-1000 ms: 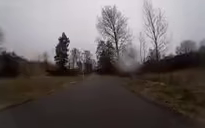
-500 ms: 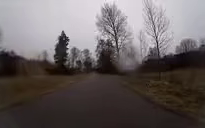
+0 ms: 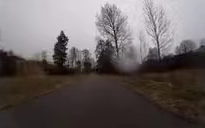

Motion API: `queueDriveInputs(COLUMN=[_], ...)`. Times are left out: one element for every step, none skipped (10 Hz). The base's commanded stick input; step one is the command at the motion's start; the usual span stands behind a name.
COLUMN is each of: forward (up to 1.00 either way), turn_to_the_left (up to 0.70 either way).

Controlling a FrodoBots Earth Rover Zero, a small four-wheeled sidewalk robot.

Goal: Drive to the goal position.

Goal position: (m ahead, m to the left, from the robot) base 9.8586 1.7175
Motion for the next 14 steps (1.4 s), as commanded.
queueDriveInputs(forward=[0.70, 0.70, 0.70, 0.70, 0.70, 0.70, 0.70, 0.70, 0.70, 0.70, 0.70, 0.70, 0.70, 0.70], turn_to_the_left=[0.00, 0.00, 0.00, 0.00, 0.00, 0.00, 0.00, 0.00, 0.21, 0.33, 0.35, 0.09, 0.00, 0.00])
